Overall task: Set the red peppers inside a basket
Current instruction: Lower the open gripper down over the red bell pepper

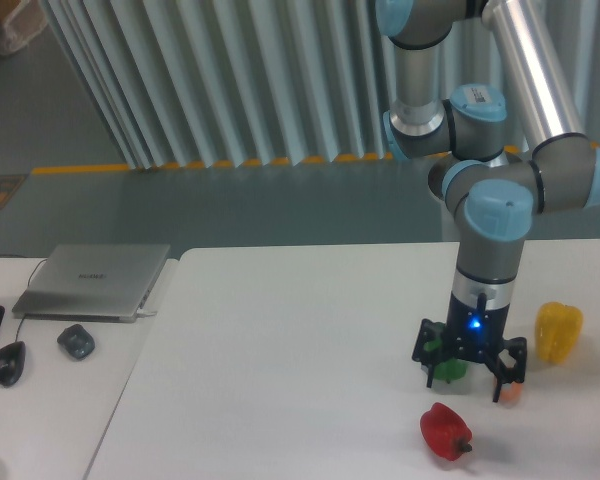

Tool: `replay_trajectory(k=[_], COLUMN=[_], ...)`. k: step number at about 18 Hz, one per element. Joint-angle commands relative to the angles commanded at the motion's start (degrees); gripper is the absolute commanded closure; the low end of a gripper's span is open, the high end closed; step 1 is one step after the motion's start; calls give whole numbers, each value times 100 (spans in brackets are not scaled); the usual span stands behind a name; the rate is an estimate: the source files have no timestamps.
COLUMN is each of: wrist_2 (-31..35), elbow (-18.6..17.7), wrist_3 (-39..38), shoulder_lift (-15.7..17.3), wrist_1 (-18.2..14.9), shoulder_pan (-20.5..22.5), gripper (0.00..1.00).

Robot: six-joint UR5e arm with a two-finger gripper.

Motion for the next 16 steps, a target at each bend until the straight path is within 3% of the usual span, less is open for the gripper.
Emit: replay_trajectory(k=[10, 16], wrist_2=[18, 70], elbow=[167, 378], wrist_3=[44, 44], shoulder_lift=[-142, -387], wrist_1=[9, 9], shoulder_pan=[34, 43], gripper=[0, 0])
